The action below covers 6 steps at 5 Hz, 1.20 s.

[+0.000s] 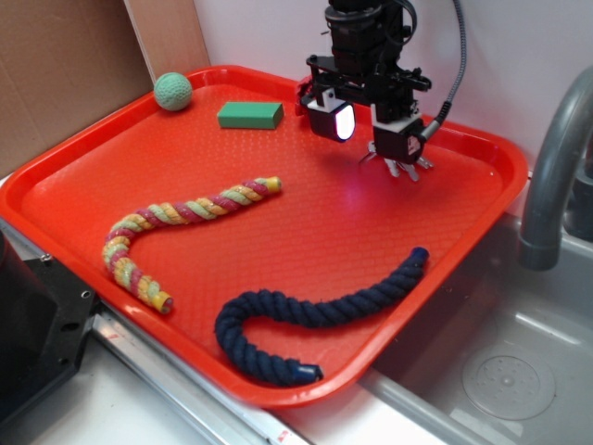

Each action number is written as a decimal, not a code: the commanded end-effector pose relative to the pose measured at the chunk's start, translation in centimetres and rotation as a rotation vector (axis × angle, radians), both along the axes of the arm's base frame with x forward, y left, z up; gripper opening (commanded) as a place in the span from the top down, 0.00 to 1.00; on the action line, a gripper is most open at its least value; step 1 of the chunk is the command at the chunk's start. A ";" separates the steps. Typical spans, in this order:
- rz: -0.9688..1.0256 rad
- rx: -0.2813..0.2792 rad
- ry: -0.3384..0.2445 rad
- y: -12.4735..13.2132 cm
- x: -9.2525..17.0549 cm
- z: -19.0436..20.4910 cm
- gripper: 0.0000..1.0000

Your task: Grab the silver keys.

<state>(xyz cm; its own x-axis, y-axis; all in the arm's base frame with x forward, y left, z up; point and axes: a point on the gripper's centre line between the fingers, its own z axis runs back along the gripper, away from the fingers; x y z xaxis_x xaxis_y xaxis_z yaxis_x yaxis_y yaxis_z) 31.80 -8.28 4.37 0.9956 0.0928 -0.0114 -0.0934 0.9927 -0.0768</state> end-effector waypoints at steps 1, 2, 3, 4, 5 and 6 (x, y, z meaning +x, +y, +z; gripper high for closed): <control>-0.109 -0.023 -0.073 0.0 1.2 1.3 1.00; -0.276 0.054 -0.047 -0.2 1.0 2.1 0.02; -0.515 0.114 -0.132 0.1 -0.4 5.8 0.00; -0.669 0.059 -0.252 -0.1 -0.9 6.1 0.00; -0.679 0.040 -0.235 -0.6 -1.1 4.2 0.00; -0.728 0.068 -0.239 -0.5 -0.3 2.8 0.00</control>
